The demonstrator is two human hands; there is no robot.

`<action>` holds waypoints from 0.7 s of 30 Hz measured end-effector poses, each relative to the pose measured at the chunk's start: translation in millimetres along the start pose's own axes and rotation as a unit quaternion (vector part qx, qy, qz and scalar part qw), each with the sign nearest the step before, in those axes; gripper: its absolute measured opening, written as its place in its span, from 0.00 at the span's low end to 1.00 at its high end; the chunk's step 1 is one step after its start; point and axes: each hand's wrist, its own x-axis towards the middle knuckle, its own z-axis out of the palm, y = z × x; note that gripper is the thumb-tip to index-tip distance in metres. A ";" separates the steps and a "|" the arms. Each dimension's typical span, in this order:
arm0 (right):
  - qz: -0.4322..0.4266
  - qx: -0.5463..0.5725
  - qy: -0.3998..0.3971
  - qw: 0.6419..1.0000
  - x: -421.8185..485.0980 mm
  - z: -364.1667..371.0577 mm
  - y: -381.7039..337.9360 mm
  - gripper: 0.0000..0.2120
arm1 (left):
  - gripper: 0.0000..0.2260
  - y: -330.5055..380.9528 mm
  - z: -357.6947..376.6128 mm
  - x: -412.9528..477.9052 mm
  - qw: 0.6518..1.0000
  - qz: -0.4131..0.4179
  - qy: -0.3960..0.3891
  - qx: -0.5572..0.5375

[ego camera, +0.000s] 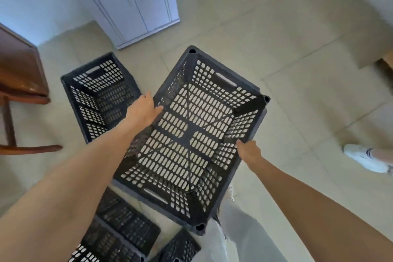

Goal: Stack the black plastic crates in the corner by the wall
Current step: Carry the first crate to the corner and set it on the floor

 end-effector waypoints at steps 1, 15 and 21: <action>-0.015 -0.011 0.006 1.000 0.8 -19.4 -11.6 0.29 | 0.24 12.4 -15.2 6.0 1.000 0.015 -0.002 0.021; -0.101 -0.055 0.065 0.991 81.9 -275.1 -169.6 0.16 | 0.16 220.1 -160.3 194.9 0.993 0.109 -0.007 0.051; -0.086 -0.040 0.107 0.990 140.7 -375.9 -257.8 0.11 | 0.16 313.4 -221.2 305.9 0.985 0.149 -0.012 0.082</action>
